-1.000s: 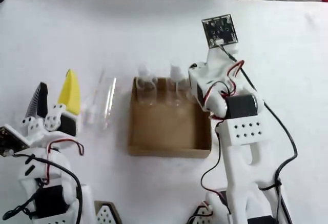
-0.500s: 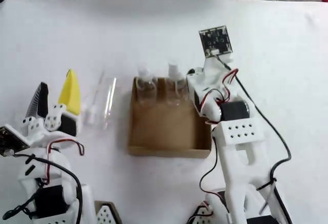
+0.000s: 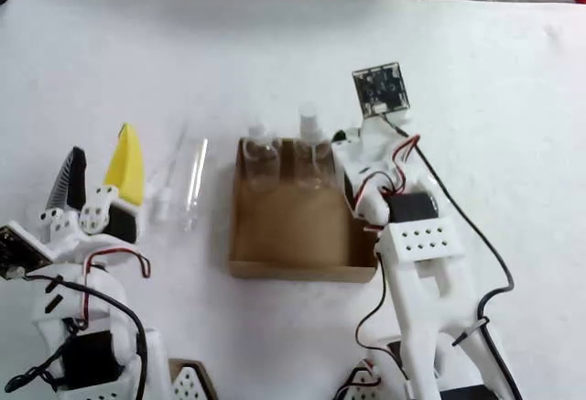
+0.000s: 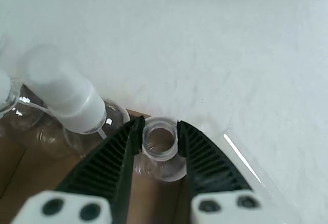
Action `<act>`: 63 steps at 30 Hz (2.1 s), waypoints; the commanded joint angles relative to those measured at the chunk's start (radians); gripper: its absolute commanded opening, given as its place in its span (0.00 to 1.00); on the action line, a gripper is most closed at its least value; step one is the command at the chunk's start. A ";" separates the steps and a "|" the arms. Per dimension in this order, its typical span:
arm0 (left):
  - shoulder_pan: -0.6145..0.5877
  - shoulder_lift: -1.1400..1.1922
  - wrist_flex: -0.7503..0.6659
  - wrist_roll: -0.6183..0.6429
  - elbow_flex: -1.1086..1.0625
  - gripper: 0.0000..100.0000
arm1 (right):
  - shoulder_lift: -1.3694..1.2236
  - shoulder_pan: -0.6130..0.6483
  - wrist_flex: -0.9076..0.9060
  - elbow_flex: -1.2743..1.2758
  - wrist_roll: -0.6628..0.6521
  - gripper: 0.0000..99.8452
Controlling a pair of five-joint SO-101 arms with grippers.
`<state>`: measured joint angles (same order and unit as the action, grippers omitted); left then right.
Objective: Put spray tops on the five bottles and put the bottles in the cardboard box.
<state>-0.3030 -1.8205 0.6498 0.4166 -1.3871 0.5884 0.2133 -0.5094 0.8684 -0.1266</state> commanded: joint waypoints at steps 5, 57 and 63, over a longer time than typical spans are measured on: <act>0.012 -0.010 -0.032 0.003 0.003 0.26 | 0.007 0.062 0.036 0.009 0.008 0.02; 0.012 -0.010 -0.034 0.003 0.002 0.26 | 0.016 0.002 0.064 0.034 -0.002 0.18; 0.012 -0.010 -0.034 0.003 0.002 0.26 | 0.016 0.016 0.065 0.023 -0.002 0.18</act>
<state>-0.3030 -1.8205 0.6452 0.4166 -1.3932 0.5884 0.2148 -0.4526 0.9314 -0.1220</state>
